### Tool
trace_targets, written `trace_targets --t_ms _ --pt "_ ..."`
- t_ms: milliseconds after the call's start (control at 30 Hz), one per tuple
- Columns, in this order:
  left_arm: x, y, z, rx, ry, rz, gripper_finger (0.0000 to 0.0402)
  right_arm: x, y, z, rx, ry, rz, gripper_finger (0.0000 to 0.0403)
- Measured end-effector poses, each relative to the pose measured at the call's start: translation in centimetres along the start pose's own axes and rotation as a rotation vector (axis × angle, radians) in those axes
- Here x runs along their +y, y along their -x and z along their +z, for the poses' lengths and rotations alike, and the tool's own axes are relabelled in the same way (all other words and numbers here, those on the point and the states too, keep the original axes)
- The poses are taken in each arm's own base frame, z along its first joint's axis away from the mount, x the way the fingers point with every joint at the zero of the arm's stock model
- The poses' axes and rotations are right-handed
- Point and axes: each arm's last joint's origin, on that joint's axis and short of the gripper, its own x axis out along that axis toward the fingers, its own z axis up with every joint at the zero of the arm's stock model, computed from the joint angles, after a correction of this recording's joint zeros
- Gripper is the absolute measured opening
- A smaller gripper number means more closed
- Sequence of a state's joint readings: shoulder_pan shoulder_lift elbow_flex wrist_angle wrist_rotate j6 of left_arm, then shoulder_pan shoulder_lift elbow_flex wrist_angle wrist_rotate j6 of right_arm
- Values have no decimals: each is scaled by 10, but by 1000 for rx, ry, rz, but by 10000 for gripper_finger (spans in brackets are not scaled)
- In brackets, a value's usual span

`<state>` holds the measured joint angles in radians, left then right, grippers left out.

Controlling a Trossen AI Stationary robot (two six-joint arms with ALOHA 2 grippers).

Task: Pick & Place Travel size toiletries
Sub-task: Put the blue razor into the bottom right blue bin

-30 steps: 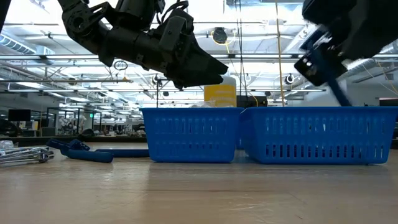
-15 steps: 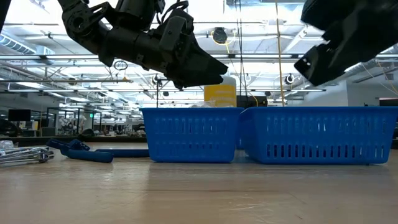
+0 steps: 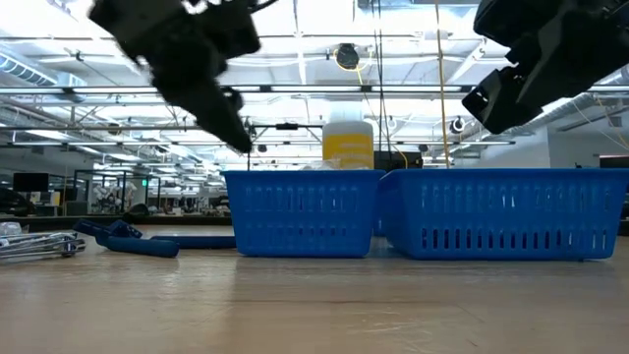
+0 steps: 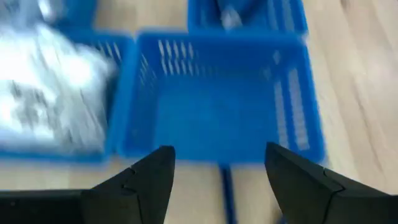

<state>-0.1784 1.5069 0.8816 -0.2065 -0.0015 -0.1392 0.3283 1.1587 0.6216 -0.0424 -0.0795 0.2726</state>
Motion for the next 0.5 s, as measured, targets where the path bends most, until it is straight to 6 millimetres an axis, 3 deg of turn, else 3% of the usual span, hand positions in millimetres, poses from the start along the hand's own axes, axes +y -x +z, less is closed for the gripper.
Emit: trace_targets --t_ms 133,233,500 --pt "-17 1 -20 146 2 26 246 0 0 0 0 0 0 158" --pt "-25 -10 -29 187 7 82 246 0 0 0 -2 0 1 159" --pt "-26 -41 -42 234 17 116 246 0 0 1 -15 -1 4 161"
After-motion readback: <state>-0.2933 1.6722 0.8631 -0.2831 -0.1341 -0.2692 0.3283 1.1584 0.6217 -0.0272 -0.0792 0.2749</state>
